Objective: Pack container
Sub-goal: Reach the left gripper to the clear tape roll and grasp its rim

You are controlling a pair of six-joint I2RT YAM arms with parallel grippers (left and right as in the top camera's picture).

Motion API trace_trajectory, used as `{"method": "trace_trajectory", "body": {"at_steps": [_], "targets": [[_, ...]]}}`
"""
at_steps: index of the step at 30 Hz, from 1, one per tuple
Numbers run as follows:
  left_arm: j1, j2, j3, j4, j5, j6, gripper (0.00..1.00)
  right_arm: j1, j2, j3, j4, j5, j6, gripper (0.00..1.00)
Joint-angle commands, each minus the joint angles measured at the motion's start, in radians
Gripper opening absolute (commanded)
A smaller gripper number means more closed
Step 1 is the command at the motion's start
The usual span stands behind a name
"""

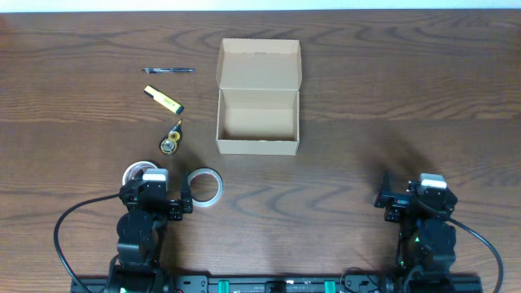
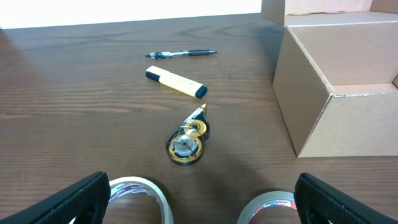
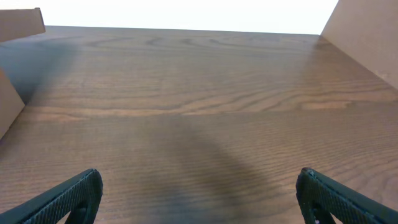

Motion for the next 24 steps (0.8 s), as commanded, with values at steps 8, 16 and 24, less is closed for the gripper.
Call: {"method": "trace_trajectory", "body": {"at_steps": [8, 16, 24], "targets": [[0.002, -0.006, -0.029, -0.008, -0.031, 0.018, 0.95, -0.009, -0.008, -0.003, -0.001, 0.014, 0.018, 0.99], [0.002, -0.006, 0.0, -0.005, 0.01, 0.015, 0.95, -0.009, -0.008, -0.003, -0.001, 0.014, 0.018, 0.99], [0.002, 0.123, 0.174, -0.014, -0.001, -0.003, 0.95, -0.009, -0.008, -0.003, -0.001, 0.014, 0.018, 0.99]]}}
